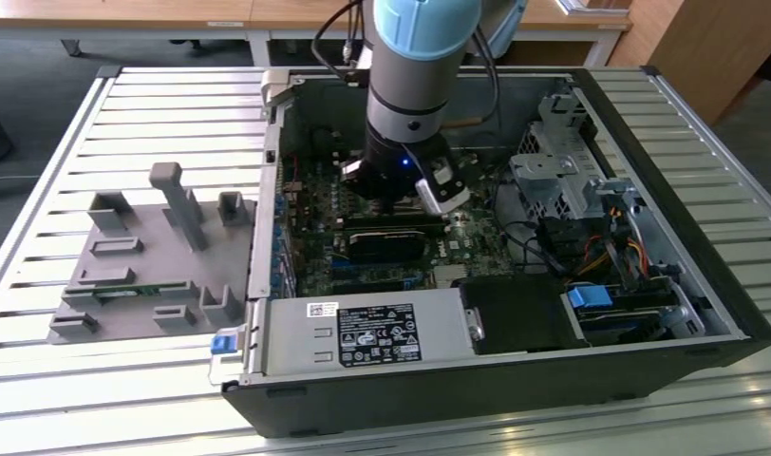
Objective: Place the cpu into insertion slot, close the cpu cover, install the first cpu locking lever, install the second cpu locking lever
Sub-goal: 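Install the second cpu locking lever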
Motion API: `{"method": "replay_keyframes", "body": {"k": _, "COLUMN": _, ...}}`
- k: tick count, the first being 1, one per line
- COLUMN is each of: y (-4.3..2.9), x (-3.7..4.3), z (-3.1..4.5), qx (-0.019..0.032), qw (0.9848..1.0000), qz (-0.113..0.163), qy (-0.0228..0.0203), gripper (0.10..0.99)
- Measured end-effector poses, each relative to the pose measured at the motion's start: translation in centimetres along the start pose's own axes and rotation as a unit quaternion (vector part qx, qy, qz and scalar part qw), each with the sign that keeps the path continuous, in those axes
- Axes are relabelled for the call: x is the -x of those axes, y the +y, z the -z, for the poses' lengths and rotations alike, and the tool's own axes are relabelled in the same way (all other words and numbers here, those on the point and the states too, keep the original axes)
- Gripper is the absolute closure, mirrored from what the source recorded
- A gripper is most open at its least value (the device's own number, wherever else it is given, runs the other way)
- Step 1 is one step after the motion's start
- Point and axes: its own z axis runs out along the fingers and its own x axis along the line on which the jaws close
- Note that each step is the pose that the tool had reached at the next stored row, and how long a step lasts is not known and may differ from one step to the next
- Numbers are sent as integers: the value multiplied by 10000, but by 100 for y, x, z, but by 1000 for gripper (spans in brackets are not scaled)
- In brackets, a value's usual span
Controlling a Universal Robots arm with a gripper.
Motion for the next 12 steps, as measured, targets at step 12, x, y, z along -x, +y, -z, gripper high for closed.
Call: {"method": "replay_keyframes", "body": {"k": 12, "y": -39, "x": -119, "z": -105, "qx": 105, "qw": 9999, "qz": 3, "qy": -1, "gripper": 980}}
